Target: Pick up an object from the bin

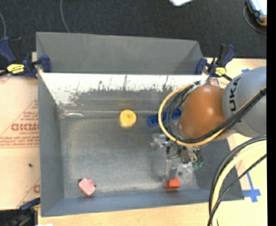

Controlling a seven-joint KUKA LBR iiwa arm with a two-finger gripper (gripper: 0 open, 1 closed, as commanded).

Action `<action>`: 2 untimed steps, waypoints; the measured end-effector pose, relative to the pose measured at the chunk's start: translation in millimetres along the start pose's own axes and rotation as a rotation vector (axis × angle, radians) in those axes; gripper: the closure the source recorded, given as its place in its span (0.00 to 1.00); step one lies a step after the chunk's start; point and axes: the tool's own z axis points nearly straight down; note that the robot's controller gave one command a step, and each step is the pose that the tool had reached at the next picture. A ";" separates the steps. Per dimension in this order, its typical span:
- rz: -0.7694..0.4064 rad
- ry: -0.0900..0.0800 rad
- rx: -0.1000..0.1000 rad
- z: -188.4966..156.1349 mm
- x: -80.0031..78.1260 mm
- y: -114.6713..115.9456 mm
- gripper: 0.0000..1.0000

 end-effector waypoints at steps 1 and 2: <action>0.198 -0.003 -0.002 -5.8 -68.4 -22.6 0.00; 0.102 -0.002 0.004 -35.7 -26.0 -66.4 0.00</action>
Offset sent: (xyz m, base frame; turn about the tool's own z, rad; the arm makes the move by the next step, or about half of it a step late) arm 0.0356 -0.0570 0.0336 0.0967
